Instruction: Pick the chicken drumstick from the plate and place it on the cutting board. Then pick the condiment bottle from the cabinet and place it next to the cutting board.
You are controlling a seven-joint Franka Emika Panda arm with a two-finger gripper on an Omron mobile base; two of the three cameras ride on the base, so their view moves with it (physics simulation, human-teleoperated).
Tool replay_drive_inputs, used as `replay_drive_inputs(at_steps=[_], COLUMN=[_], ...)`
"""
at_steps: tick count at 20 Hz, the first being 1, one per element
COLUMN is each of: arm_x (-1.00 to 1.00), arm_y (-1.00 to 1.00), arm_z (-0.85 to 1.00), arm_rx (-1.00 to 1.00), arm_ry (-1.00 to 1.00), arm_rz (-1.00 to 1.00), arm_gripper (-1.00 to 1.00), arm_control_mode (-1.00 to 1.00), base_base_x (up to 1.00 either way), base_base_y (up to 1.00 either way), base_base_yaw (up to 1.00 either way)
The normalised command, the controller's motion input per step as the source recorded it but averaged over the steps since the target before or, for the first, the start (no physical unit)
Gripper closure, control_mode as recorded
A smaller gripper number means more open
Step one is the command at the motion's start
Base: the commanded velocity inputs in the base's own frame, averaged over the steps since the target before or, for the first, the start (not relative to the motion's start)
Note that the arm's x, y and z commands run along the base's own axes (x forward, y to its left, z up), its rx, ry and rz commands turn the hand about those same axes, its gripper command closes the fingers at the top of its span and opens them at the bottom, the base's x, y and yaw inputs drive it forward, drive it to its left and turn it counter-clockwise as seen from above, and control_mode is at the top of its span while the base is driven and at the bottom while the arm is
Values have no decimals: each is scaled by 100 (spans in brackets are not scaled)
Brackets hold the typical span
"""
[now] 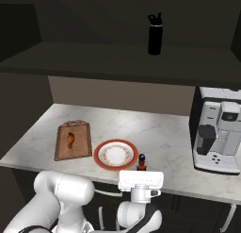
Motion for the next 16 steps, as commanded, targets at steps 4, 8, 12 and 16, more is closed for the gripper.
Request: replay_drive_inputs(at_steps=[4,8,12,16], arm_x=[0,0,-11,-22], arm_y=[0,0,0,0], arm_z=[0,0,0,0], arm_rx=[0,0,0,0], arm_ry=[0,0,0,-1], arm_rz=[0,0,0,0], arm_gripper=[100,-100,-100,-100], arm_control_mode=[-100,-100,-100,-100], base_base_x=[0,0,0,0], base_base_y=[0,0,0,0], base_base_yaw=[0,0,0,0])
